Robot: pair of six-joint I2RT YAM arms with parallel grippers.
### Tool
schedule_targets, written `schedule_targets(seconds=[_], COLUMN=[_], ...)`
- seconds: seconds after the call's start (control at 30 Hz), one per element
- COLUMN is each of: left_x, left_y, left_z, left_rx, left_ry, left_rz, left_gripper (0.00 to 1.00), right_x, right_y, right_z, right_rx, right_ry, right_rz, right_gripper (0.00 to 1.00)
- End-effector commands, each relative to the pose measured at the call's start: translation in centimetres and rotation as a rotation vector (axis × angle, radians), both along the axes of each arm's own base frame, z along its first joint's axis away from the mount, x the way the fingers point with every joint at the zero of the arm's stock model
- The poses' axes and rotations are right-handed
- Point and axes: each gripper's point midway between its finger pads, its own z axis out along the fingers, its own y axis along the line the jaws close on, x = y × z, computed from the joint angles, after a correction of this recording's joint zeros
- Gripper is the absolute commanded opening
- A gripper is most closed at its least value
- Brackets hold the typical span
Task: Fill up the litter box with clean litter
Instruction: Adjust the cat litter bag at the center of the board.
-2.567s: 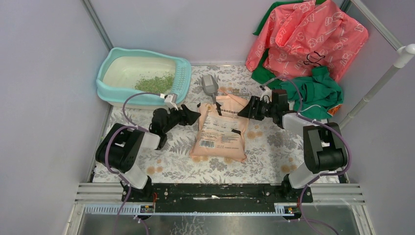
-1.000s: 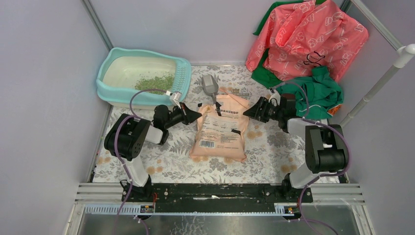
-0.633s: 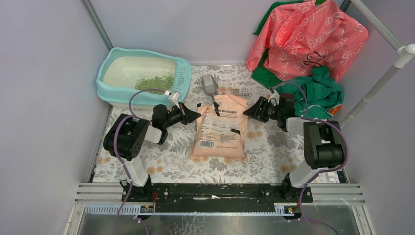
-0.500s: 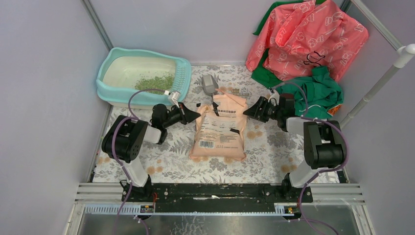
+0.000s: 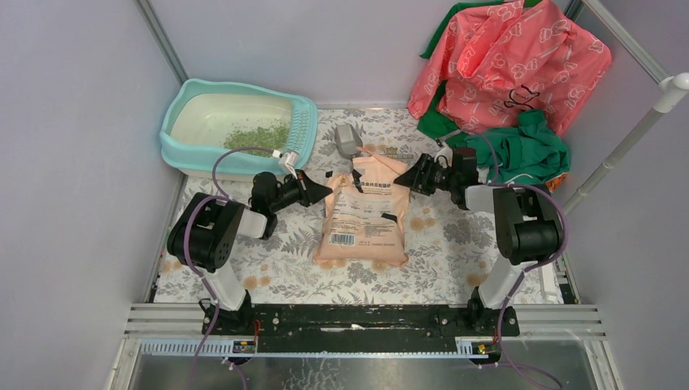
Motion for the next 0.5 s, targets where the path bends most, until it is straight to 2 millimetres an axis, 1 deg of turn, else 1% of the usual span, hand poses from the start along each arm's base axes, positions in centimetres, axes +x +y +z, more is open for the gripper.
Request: schedule_targets(seconds=[0.0,0.1,0.2,0.27,0.37,0.47], left_x=[1.6,1.6,1.6,1.8,1.8,1.4], left_y=[0.6,0.7,0.8,1.1,1.7,2.2], left_z=[2.5,2.3,2.5,2.3,2.3,3.2], left_rx=[-0.011,-0.005,-0.003,0.014,0.049,0.075], left_ry=[-0.098,-0.092,-0.088,-0.063,-0.032,-0.033], left_rz=[0.036,0.041,0.050,0.069,0.104,0.122], left_gripper=[0.02,0.02,0.02,0.02,0.02,0.02], right_x=[1.0,1.1,0.8,0.3,-0.3,-1.1], right_y=[2.5,2.8,2.5,2.3,1.8,1.5], right_z=[2.2,1.9,2.0,2.5,4.4,6.5], right_rx=[0.022,-0.007,-0.029,-0.045,-0.067,-0.078], right_ry=[-0.089,-0.083,-0.084,-0.093,-0.131,-0.172], right_rz=[0.078,0.081,0.076,0.078,0.074,0.073], right_gripper=[0.55,0.35,0.22,0.15,0.08,0.04])
